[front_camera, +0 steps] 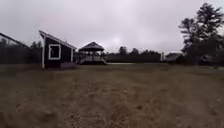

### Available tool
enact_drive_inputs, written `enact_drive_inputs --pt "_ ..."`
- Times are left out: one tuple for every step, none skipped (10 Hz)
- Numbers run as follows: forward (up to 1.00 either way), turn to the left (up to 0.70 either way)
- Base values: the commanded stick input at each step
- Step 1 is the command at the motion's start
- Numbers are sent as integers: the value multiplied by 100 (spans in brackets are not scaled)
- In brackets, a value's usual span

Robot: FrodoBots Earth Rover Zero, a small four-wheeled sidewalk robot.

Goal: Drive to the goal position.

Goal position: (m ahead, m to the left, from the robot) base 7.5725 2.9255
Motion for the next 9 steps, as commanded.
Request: enact_drive_inputs --pt "70 0" --pt "70 0" --pt "70 0" --pt "70 0" --pt "70 0" --pt "70 0" --pt "70 0" --pt "70 0" --pt "70 0"
